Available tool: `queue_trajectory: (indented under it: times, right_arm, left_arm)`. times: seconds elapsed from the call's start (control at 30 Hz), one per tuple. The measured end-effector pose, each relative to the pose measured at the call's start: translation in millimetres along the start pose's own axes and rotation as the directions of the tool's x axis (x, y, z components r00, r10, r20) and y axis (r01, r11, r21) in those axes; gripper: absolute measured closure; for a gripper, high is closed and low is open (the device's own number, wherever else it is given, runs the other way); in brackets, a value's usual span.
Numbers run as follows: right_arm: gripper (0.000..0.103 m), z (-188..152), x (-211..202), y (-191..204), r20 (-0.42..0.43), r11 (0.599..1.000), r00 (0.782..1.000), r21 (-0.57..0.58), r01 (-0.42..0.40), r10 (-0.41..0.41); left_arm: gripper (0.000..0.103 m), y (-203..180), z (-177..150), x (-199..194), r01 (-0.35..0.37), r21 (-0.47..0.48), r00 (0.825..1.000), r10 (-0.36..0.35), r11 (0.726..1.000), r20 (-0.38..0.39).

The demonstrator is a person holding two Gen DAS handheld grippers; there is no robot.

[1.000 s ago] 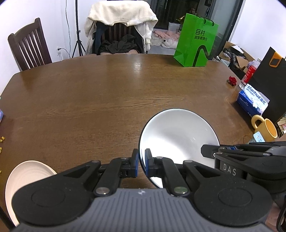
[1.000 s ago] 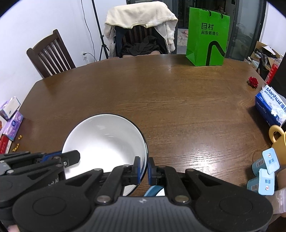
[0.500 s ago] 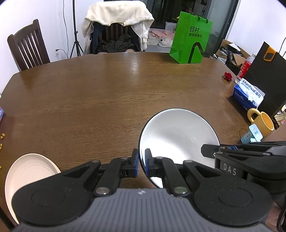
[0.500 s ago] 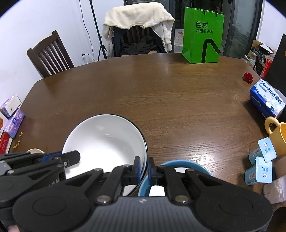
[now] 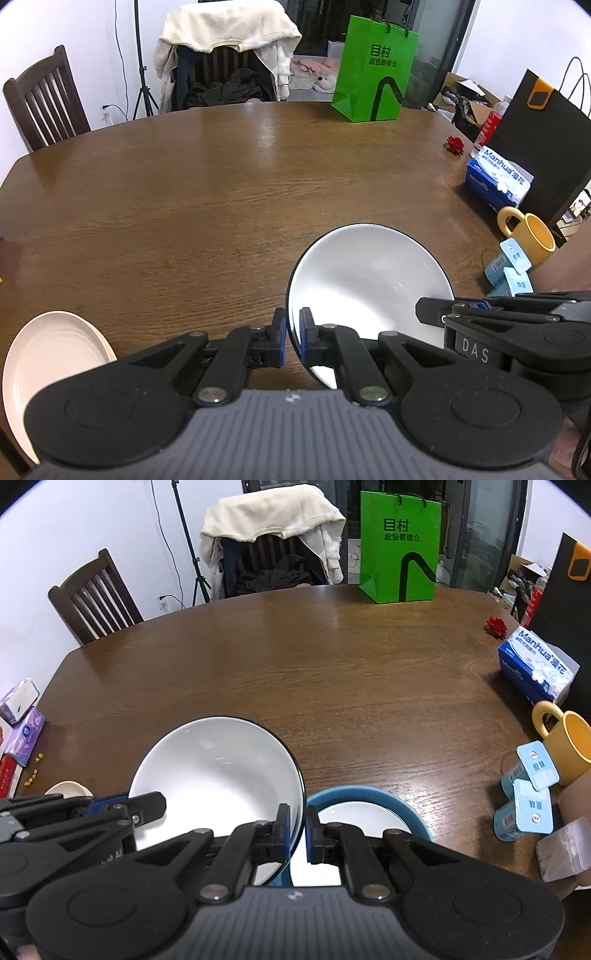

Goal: Organize plates and bowls

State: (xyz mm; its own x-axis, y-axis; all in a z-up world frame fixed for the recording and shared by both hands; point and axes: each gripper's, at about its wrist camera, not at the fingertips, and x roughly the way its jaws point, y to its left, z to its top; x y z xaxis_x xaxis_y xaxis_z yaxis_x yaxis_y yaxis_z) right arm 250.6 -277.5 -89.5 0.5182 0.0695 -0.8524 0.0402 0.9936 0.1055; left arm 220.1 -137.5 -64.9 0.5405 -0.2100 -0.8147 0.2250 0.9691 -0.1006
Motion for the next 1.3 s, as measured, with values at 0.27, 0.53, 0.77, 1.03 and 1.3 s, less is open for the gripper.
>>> queue_trajectory:
  times: [0.27, 0.53, 0.77, 1.03, 1.3]
  right_arm:
    - [0.096, -9, -3, -12, 0.001, 1.0, 1.0, 0.021, 0.011, -0.011]
    - [0.096, -16, -3, -24, -0.002, 0.999, 1.0, 0.046, 0.026, -0.026]
    - [0.096, -19, 0, -37, -0.009, 0.997, 0.999, 0.07, 0.039, -0.039]
    - [0.096, -24, 5, -53, -0.025, 0.993, 0.998, 0.099, 0.058, -0.056]
    - [0.096, -28, 11, -69, -0.042, 0.989, 0.996, 0.124, 0.079, -0.074]
  left_arm:
    - [0.096, -11, -4, 3, 0.014, 0.023, 1.0, -0.014, 1.0, -0.008]
    - [0.096, -24, -6, 9, 0.03, 0.048, 0.999, -0.029, 0.998, -0.017]
    - [0.096, -35, -6, 17, 0.048, 0.068, 0.998, -0.046, 0.997, -0.032]
    - [0.096, -49, -6, 29, 0.066, 0.093, 0.997, -0.061, 0.993, -0.055]
    - [0.096, -64, -8, 41, 0.083, 0.118, 0.994, -0.074, 0.99, -0.076]
